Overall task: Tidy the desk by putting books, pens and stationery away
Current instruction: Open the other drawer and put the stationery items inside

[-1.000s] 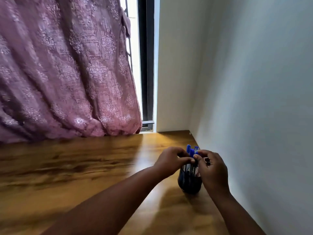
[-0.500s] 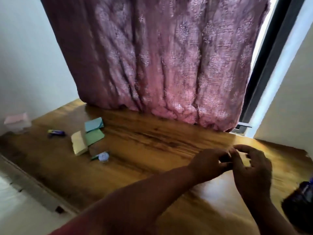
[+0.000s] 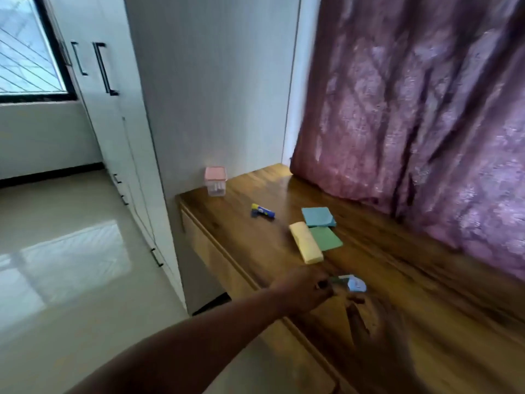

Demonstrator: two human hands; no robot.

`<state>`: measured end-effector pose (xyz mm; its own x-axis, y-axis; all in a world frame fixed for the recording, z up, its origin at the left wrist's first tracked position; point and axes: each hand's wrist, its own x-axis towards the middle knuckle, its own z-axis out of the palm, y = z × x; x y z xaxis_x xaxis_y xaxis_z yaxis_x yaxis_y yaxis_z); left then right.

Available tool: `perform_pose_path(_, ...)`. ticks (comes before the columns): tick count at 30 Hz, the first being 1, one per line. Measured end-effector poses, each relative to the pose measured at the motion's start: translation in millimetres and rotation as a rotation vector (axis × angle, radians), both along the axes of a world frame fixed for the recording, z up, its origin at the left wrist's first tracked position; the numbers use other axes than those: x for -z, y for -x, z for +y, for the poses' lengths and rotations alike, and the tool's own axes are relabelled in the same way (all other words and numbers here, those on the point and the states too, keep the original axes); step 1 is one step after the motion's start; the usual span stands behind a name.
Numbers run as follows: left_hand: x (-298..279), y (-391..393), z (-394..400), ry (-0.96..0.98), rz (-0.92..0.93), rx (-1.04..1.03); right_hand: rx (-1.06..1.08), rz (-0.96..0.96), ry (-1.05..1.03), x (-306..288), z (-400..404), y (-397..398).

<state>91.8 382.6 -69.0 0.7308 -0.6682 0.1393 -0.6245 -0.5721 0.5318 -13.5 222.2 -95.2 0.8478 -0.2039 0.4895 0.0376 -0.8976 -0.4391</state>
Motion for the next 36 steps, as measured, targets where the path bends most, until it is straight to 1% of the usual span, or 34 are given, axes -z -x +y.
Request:
perform_pose_path(2, 2, -23, 62, -0.085, -0.045, -0.060, -0.067, 0.114, 0.078, 12, 43, -27)
perform_pose_path(5, 13, -52, 131, -0.164, -0.024, -0.155, -0.095, 0.307, 0.160, 21, 88, -58)
perform_pose_path(7, 23, -67, 159, -0.208, 0.012, -0.196, -0.102, 0.366, 0.182, 25, 111, -70)
perform_pose_path(8, 30, -76, 168, -0.262, 0.026, -0.197, -0.121, 0.374, 0.209, 28, 122, -77)
perform_pose_path(10, 33, -87, 177, -0.378, -0.005, -0.187, -0.154, 0.411, 0.236, 31, 133, -84)
perform_pose_path(11, 34, -93, 180, -0.407, -0.027, -0.176, -0.150, 0.438, 0.242, 32, 137, -88)
perform_pose_path(16, 51, -133, 190, -0.479, -0.043, -0.107, -0.105, 0.450, 0.219, 50, 156, -134)
perform_pose_path(19, 48, -158, 193, -0.534, -0.094, -0.067, -0.109, 0.532, 0.219, 52, 162, -162)
perform_pose_path(22, 46, -176, 203, -0.583, -0.095, 0.005, -0.099, 0.558, 0.235, 48, 171, -176)
perform_pose_path(26, 52, -202, 212, -0.595, -0.146, 0.098, -0.080, 0.597, 0.215, 48, 173, -182)
perform_pose_path(28, 60, -211, 213, -0.580, -0.164, 0.131, -0.058, 0.640, 0.255, 48, 172, -180)
perform_pose_path(32, 70, -217, 214, -0.542, -0.196, 0.150, -0.018, 0.660, 0.280, 48, 175, -175)
perform_pose_path(34, 76, -218, 215, -0.500, -0.229, 0.144, -0.002, 0.621, 0.268, 48, 175, -175)
perform_pose_path(36, 83, -219, 220, -0.425, -0.276, 0.149, 0.020, 0.649, 0.275, 52, 177, -172)
